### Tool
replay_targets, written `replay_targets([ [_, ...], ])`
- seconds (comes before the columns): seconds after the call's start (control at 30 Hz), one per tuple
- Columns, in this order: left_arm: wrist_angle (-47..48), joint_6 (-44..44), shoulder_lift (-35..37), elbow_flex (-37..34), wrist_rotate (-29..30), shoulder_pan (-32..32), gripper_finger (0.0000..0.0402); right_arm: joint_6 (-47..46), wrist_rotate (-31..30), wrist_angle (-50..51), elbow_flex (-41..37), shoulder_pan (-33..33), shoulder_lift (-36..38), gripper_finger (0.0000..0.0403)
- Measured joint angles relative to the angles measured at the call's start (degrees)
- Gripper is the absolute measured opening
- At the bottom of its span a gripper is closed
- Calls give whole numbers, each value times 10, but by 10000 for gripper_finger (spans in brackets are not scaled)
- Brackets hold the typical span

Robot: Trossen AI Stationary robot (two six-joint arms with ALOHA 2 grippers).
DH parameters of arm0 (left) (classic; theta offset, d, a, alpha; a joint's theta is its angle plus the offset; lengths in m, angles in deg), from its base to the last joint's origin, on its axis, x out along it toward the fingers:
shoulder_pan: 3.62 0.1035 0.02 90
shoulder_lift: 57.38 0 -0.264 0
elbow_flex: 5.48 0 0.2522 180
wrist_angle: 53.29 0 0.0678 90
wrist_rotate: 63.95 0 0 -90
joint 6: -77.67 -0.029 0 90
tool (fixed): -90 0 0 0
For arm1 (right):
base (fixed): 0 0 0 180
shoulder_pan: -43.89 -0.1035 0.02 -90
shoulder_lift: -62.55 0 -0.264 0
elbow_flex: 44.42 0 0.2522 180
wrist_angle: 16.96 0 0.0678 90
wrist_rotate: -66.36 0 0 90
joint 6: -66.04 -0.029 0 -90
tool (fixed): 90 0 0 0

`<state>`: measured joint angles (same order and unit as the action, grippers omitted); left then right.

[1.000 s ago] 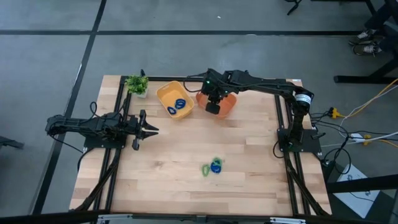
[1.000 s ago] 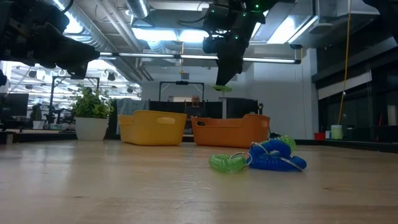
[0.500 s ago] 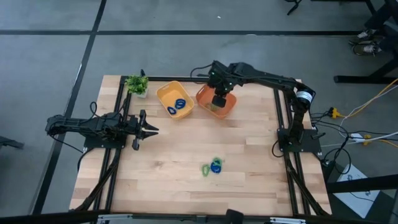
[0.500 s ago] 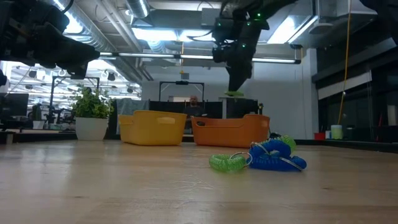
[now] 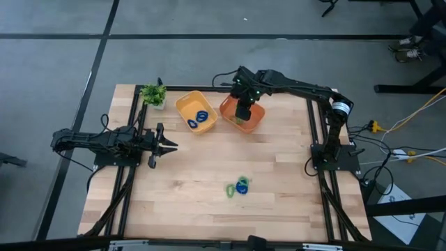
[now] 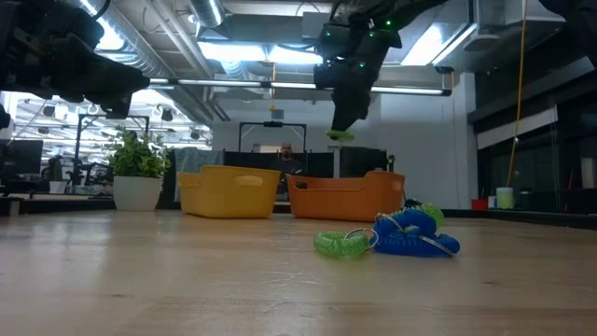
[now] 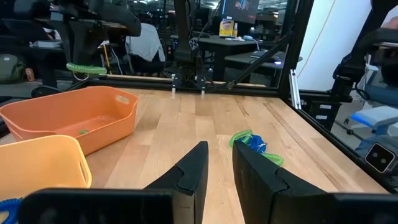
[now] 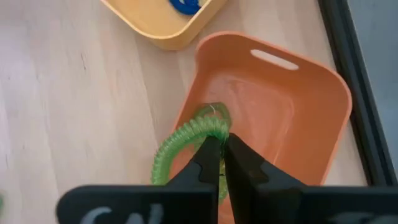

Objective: Sort spring keychains
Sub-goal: Put the green spring keychain into the orange bin

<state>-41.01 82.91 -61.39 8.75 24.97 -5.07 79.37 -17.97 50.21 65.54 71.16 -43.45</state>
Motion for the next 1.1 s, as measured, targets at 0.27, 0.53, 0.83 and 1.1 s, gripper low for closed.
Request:
replay_targets([
  [0.27, 0, 0, 0, 0, 0, 0, 70, -22, 0, 18, 0, 0, 0, 13],
  [0.53, 0, 0, 0, 0, 0, 0, 70, -47, -9, 4, -28, 3, -8, 13],
  [0.83, 0, 0, 0, 0, 0, 0, 70, -47, -16, -88, -112, 16, -9, 13],
  [1.1, 0, 0, 0, 0, 0, 0, 70, -45, -28, -144, -170, 20, -9, 40],
])
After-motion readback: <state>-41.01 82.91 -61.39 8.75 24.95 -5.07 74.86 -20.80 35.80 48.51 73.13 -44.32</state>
